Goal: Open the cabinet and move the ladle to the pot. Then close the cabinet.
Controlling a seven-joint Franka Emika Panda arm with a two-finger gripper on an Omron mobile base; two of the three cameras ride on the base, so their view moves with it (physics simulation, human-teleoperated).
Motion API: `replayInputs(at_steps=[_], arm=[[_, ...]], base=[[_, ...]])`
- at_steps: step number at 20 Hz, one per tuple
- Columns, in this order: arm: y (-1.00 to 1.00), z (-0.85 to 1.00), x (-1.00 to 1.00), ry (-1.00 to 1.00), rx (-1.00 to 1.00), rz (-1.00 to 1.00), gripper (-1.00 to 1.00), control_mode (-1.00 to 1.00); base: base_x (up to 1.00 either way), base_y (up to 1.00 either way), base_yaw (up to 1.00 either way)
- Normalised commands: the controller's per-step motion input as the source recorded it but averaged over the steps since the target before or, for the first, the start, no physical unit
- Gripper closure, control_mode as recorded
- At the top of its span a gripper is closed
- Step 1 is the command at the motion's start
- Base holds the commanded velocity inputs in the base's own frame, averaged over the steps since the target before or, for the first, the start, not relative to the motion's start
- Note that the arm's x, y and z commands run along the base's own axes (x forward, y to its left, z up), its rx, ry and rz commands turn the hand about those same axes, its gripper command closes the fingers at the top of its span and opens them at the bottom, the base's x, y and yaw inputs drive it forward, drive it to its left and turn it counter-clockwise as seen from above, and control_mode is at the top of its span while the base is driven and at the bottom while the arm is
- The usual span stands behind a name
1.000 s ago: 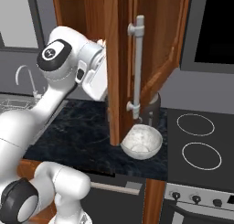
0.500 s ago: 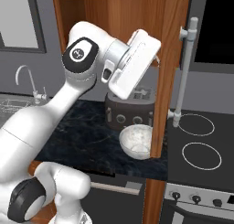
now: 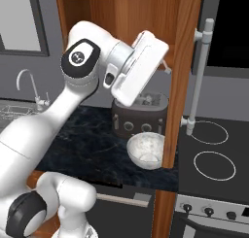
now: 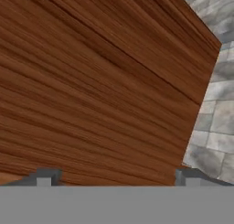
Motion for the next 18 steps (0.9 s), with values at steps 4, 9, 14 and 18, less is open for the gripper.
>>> replayInputs(at_steps=[4, 9, 14, 18], arm=[[0.76, 0.00, -0.41, 0.00, -0.02, 0.03, -1.00, -1.00], [0.69, 0.13, -0.13, 0.03, -0.07, 0.17, -1.00, -1.00], [0.50, 0.19, 0.00, 0.11, -0.01, 0.23, -1.00, -1.00], [0.40, 0.02, 0.00, 0.05, 0.00, 0.23, -1.00, -1.00]], base=[[0.00, 0.00, 0.00], [0.00, 0.00, 0.00], [0.00, 0.00, 0.00], [0.00, 0.00, 0.00]])
